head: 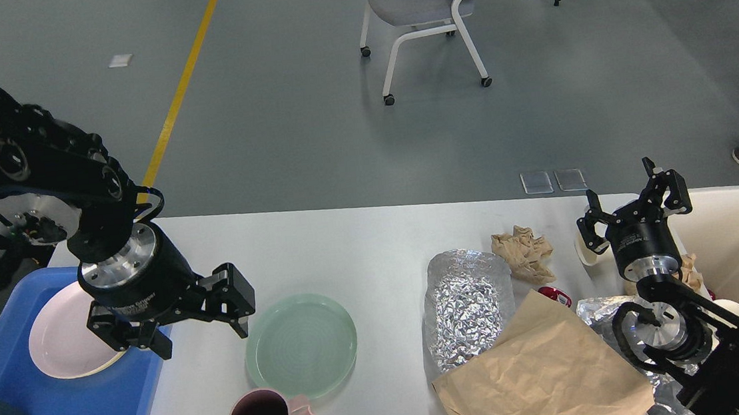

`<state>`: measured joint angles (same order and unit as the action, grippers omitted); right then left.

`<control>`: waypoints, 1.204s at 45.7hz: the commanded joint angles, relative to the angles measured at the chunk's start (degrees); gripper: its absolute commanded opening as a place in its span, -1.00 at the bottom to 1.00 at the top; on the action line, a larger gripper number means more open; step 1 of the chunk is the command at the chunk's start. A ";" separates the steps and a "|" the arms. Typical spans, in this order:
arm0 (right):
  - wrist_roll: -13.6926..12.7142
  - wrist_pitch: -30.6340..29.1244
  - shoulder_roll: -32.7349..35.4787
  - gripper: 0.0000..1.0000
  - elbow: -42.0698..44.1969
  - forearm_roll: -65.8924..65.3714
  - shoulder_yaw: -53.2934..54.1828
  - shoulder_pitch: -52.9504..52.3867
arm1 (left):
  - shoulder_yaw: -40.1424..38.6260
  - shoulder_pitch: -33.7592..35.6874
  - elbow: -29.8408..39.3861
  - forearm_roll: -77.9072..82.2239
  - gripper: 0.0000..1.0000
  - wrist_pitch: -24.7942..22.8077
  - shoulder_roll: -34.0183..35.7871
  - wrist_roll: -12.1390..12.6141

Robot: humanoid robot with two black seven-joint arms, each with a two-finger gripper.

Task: Tidy desktop
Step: 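Raise the left gripper and move it toward the pink HOME mug, then lower the left gripper and grasp the pink HOME mug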

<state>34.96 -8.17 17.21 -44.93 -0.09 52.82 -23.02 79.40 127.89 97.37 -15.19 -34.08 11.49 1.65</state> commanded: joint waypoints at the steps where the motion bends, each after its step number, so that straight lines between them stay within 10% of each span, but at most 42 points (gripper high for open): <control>1: 0.02 0.00 0.02 1.00 0.02 0.00 0.00 -0.01 | -3.45 -9.83 -0.69 4.99 0.86 7.62 1.43 0.11; 18: 0.02 0.00 -0.07 1.00 0.02 0.00 0.00 -0.01 | -7.33 -26.28 -6.84 14.57 0.87 15.62 1.25 0.11; 55: 0.02 0.00 -0.07 1.00 0.02 0.00 0.00 -0.01 | -8.47 -38.50 -14.48 17.83 0.81 23.53 -3.67 0.11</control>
<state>34.94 -8.17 17.16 -44.91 -0.09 52.82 -23.02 70.72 90.33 84.06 2.64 -10.66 7.87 1.76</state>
